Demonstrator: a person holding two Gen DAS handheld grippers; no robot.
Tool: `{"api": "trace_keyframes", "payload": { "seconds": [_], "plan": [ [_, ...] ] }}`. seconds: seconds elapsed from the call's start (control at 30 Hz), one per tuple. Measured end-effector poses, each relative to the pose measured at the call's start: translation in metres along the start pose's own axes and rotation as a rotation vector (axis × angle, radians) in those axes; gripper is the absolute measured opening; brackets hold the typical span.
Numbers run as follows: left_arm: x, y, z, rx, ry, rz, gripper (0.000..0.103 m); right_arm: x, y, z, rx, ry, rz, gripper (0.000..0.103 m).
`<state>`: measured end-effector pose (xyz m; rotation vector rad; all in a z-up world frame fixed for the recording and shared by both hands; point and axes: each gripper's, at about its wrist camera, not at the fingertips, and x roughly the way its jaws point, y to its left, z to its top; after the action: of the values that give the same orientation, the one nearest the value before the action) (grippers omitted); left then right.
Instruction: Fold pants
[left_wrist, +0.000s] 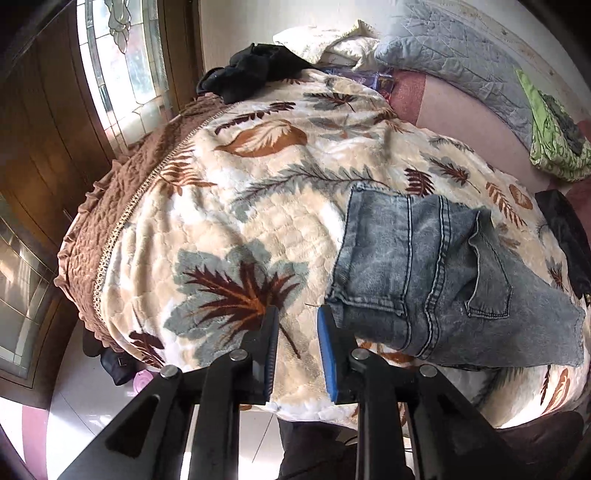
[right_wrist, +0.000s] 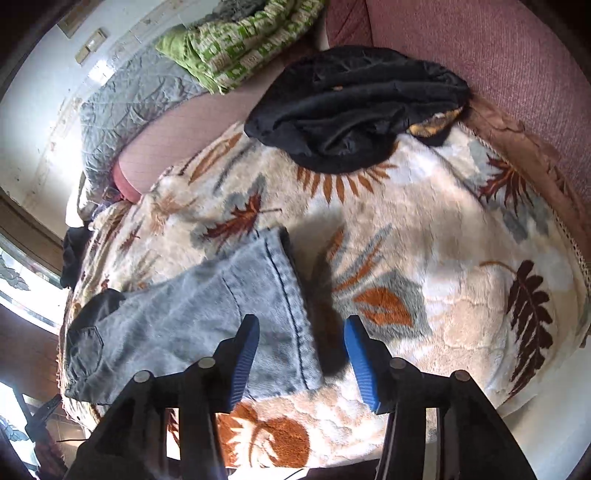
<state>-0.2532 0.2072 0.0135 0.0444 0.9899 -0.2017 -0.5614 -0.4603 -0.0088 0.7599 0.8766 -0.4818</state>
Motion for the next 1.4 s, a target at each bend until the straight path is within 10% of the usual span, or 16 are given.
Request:
{"api": "trace_keyframes", "payload": {
  "seconds": [0.17,0.3,0.77,0.93,1.03,1.23,1.4],
  "plan": [
    [-0.022,-0.021,0.04,-0.03,-0.113,-0.044,0.028,0.001,0.037,0.027,0.022,-0.09,0.036,0.052],
    [-0.012,-0.069,0.07,-0.06,-0.142,-0.14,0.059,0.024,0.056,0.036,0.048,-0.105,0.073,0.052],
    [0.125,-0.222,0.074,0.07,-0.01,-0.163,0.065,0.098,0.006,0.065,0.12,0.003,0.008,0.052],
    [0.13,-0.23,0.068,0.17,-0.046,-0.131,0.065,0.119,0.018,0.068,0.064,0.048,-0.013,0.05],
    [0.123,-0.215,0.075,0.113,-0.078,-0.182,0.065,0.121,0.039,0.061,-0.052,0.049,-0.08,0.013],
    [0.121,-0.185,0.084,-0.058,-0.072,-0.319,0.065,0.081,0.05,0.07,-0.055,-0.175,-0.131,0.01],
    [0.106,-0.167,0.088,-0.08,-0.124,-0.293,0.065,0.115,0.029,0.071,0.027,-0.015,-0.278,0.007]
  ]
}}
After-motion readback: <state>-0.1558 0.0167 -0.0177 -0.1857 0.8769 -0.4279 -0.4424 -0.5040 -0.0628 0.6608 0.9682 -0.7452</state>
